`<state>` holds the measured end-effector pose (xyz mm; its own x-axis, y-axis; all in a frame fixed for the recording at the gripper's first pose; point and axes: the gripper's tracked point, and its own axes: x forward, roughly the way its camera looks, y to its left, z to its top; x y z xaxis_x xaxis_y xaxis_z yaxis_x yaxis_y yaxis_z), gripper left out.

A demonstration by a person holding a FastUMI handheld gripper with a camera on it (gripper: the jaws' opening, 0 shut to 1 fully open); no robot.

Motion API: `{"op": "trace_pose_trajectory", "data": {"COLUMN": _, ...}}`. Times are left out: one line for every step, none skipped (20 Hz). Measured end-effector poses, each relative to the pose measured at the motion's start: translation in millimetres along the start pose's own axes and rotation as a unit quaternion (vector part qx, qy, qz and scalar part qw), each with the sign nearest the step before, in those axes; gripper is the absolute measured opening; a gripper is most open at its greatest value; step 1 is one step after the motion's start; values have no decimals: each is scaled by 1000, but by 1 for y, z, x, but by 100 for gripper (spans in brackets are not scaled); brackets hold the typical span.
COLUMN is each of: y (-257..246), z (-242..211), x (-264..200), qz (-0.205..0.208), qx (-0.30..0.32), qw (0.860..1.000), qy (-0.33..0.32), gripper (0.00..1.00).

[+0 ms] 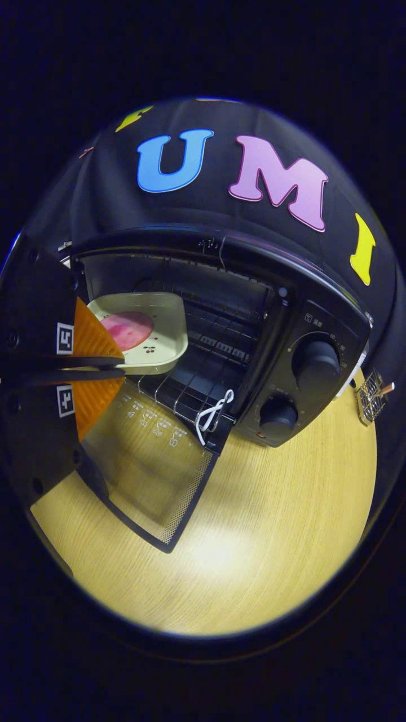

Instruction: Open the toaster oven, put the food inside, and close the toaster oven door.

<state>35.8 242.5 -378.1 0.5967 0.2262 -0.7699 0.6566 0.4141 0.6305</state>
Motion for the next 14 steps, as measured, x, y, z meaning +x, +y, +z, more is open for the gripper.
{"op": "trace_pose_trajectory", "data": {"y": 2, "z": 0, "x": 2, "qz": -1, "qx": 4, "qw": 1000, "qy": -1, "gripper": 6}}
{"op": "trace_pose_trajectory", "data": {"y": 4, "z": 0, "x": 5, "qz": 0, "qx": 9, "qw": 1000, "qy": -2, "gripper": 6}}
{"op": "trace_pose_trajectory", "data": {"y": 3, "z": 2, "x": 6, "qz": -4, "qx": 13, "qw": 1000, "qy": -5, "gripper": 6}}
{"op": "trace_pose_trajectory", "data": {"y": 1, "z": 2, "x": 8, "qz": -9, "qx": 18, "qw": 1000, "qy": -7, "gripper": 6}}
{"op": "trace_pose_trajectory", "data": {"y": -2, "z": 3, "x": 10, "qz": -16, "qx": 25, "qw": 1000, "qy": -9, "gripper": 6}}
{"op": "trace_pose_trajectory", "data": {"y": -1, "z": 5, "x": 11, "qz": -16, "qx": 36, "qw": 999, "qy": -15, "gripper": 6}}
{"op": "trace_pose_trajectory", "data": {"y": 0, "z": 6, "x": 12, "qz": -16, "qx": 44, "qw": 999, "qy": -20, "gripper": 6}}
{"op": "trace_pose_trajectory", "data": {"y": 0, "z": 8, "x": 13, "qz": -18, "qx": 50, "qw": 998, "qy": -25, "gripper": 6}}
{"op": "trace_pose_trajectory", "data": {"y": 0, "z": 7, "x": 13, "qz": -20, "qx": 52, "qw": 998, "qy": -27, "gripper": 6}}
{"op": "trace_pose_trajectory", "data": {"y": 1, "z": 7, "x": 15, "qz": -18, "qx": 54, "qw": 998, "qy": -27, "gripper": 6}}
{"op": "trace_pose_trajectory", "data": {"y": 4, "z": 5, "x": 16, "qz": -10, "qx": 63, "qw": 998, "qy": -22, "gripper": 8}}
{"op": "trace_pose_trajectory", "data": {"y": 6, "z": 2, "x": 17, "qz": -5, "qx": 74, "qw": 997, "qy": -13, "gripper": 9}}
{"op": "trace_pose_trajectory", "data": {"y": 7, "z": 1, "x": 18, "qz": 3, "qx": 88, "qw": 996, "qy": -11, "gripper": 11}}
{"op": "trace_pose_trajectory", "data": {"y": 9, "z": 4, "x": 16, "qz": 11, "qx": 101, "qw": 995, "qy": -12, "gripper": 14}}
